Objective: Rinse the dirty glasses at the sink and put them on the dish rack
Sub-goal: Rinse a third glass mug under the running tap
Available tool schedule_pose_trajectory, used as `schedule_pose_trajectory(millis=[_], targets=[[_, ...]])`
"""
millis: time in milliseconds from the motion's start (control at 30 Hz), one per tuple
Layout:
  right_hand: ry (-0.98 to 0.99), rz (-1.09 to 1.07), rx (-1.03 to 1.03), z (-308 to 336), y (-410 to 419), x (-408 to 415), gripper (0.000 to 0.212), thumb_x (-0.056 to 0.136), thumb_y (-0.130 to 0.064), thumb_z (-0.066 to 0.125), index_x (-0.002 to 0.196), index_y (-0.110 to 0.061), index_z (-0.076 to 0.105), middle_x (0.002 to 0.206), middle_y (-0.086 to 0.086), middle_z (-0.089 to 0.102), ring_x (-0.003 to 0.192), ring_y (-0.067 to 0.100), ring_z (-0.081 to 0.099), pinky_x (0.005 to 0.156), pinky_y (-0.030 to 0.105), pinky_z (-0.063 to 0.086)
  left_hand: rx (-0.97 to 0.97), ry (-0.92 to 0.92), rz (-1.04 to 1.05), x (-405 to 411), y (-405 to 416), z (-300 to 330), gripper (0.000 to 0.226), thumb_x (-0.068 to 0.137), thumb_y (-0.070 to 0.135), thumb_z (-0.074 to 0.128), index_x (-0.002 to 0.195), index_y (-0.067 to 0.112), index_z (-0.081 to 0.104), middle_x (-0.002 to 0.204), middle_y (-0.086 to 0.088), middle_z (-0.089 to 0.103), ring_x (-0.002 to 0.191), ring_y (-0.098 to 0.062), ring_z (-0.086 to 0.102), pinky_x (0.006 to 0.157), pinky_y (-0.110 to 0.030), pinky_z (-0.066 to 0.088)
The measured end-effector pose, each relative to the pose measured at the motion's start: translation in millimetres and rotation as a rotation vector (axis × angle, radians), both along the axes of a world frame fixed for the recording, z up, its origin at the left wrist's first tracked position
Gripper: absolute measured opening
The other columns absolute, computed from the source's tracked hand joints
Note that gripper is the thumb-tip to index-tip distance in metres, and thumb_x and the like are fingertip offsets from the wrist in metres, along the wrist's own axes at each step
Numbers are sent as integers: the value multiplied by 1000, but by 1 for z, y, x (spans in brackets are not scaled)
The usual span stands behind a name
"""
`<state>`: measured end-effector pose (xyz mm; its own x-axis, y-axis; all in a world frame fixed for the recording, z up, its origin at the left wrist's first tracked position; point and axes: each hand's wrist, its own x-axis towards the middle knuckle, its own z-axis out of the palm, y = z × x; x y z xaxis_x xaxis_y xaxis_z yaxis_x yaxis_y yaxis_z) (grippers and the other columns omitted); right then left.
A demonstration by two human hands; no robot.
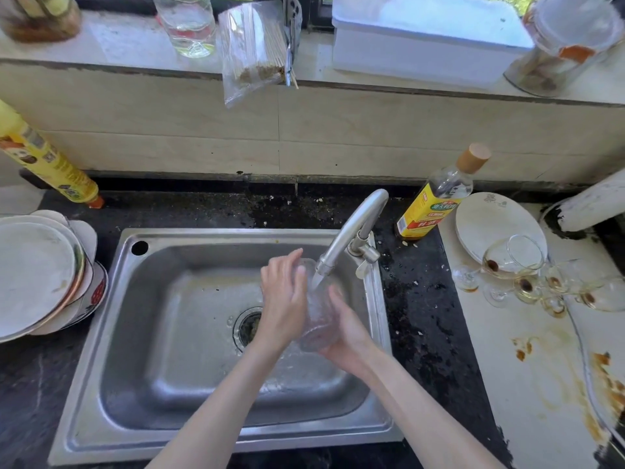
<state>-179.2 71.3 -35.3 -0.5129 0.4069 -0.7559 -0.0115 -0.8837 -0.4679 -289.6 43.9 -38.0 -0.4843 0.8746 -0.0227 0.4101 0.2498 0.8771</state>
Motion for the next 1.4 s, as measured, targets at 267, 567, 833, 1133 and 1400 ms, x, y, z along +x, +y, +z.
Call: schedule_pose_trajectory(millis=[267,567,833,1133,1400], targets=[[4,183,362,6,-8,-9,26,86,-57,34,105,-51,50,104,-33,58,92,-18,55,66,8,50,-67,56,179,3,11,15,35,98,17,30,74,11,54,80,-4,57,81,-25,47,69,-30,27],[158,-143,-90,3,-2,9,64,89,-61,37,94,-11,76,93,10,72,73,21,67,63,30,54,-182,71,-80,-18,-8,3,28,100,24,30,95,19,57,92,2,54,95,-23,53,76,-28,34],[-176,64,369,-6,-1,6,88,58,-80,64,129,-31,53,131,-1,59,122,19,53,107,47,37,-99,91,20,-4,3,6,28,100,19,29,92,16,57,92,2,52,85,-13,47,73,-19,30],[-282,-171,471,-16,5,-5,73,64,-77,54,120,-30,55,124,-5,60,109,11,60,84,28,49,-230,-109,75,26,-13,-1,33,99,18,30,131,10,33,86,-7,60,77,-27,57,63,-34,39],[-236,-4,503,-19,-4,3,72,67,-82,50,120,-35,57,126,-10,59,116,6,54,100,33,39,-268,-226,149,-4,2,6,61,98,46,19,52,14,41,51,-5,48,53,-21,48,55,-30,36]])
